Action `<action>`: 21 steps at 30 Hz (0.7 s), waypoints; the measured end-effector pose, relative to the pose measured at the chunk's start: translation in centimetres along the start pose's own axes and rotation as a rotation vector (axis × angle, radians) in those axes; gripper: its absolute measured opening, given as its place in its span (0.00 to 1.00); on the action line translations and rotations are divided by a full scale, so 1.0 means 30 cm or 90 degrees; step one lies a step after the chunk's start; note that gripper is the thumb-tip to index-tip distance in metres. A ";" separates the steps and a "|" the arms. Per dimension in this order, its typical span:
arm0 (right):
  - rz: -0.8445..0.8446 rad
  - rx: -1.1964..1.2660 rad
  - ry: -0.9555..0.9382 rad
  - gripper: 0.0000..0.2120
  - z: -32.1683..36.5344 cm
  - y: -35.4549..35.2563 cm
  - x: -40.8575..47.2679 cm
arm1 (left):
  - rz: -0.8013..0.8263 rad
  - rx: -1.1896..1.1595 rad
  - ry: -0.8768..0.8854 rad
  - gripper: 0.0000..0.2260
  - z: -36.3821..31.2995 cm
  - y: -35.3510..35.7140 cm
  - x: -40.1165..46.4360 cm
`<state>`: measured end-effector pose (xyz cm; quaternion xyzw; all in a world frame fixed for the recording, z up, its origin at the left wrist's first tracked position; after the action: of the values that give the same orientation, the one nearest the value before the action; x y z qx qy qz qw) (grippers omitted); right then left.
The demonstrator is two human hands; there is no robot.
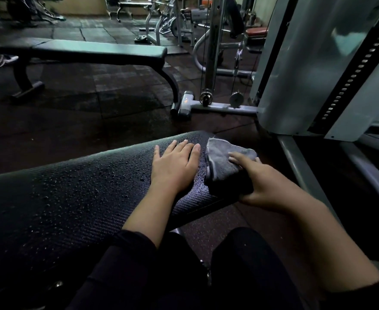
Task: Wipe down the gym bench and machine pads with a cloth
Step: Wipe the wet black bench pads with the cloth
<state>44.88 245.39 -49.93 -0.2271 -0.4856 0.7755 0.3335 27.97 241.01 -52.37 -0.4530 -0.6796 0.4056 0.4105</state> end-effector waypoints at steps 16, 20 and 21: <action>0.016 -0.108 0.145 0.35 -0.001 0.108 0.147 | -0.006 0.045 0.020 0.21 -0.017 -0.020 -0.009; 0.086 -0.108 0.121 0.30 -0.013 0.107 0.131 | 0.075 0.054 0.019 0.22 -0.019 -0.021 -0.027; 0.101 -0.102 0.120 0.29 -0.014 0.109 0.119 | 0.093 0.062 0.016 0.22 -0.016 -0.024 -0.038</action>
<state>41.78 247.27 -53.17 -0.3627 -0.4928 0.7335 0.2959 28.50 239.82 -51.78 -0.4862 -0.6188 0.4614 0.4097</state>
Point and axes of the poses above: each hand's wrist, its own x-axis towards the middle knuckle, its own y-axis out of the palm, z = x × y, the point moved 10 cm from there along x, towards the middle knuckle, and after that the axes turned 15 degrees about y, right-handed, at the moved point
